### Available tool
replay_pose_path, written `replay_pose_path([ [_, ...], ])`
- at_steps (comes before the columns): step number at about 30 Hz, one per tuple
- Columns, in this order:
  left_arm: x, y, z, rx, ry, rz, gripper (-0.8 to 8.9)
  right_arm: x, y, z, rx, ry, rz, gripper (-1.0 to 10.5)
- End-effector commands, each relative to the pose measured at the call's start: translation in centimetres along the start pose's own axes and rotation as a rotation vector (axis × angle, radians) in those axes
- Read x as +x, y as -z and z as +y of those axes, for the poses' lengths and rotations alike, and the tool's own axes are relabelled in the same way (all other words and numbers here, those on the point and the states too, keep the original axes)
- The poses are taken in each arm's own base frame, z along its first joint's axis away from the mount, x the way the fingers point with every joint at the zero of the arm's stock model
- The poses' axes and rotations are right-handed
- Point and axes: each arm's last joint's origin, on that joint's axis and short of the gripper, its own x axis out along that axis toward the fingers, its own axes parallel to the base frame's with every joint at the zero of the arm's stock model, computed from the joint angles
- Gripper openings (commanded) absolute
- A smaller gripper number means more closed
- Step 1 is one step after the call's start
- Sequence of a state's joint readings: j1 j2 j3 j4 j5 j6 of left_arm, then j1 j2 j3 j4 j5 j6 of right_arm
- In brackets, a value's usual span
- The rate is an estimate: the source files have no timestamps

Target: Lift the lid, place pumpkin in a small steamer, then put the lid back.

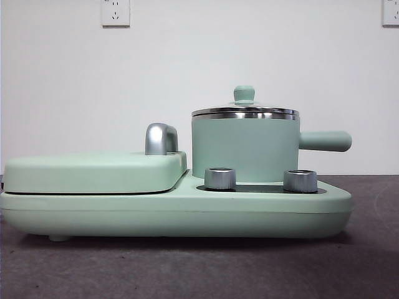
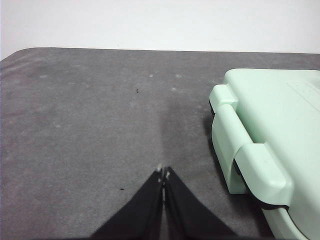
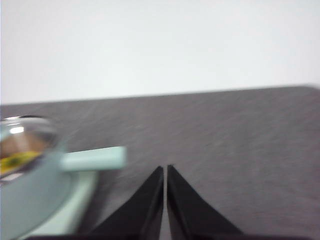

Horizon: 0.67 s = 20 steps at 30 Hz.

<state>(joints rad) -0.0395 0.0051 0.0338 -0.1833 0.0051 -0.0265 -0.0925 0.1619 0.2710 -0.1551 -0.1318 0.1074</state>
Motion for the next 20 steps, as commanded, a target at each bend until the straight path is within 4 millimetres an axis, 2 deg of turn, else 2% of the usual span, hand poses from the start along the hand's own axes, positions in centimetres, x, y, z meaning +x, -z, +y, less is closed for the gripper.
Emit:
replay_pose_path([
  [1,0.1,0.4,0.0,-0.001,0.001,0.014,0.07,0.1,2.8,-0.4,-0.037,0.062,0.001,0.1],
  [6,0.1,0.4,0.0,-0.001,0.001,0.014,0.07,0.6,6.0,-0.8,-0.037,0.089,0.063,0.1],
  [11,0.1,0.4,0.0,-0.001,0.001,0.014,0.07,0.7,7.7,-1.0,-0.034,0.091,0.114,0.1],
  [20,0.1,0.4,0.0,-0.001,0.001,0.014,0.07,0.6,7.7,-1.0,-0.056,0.095,0.117,0.1],
])
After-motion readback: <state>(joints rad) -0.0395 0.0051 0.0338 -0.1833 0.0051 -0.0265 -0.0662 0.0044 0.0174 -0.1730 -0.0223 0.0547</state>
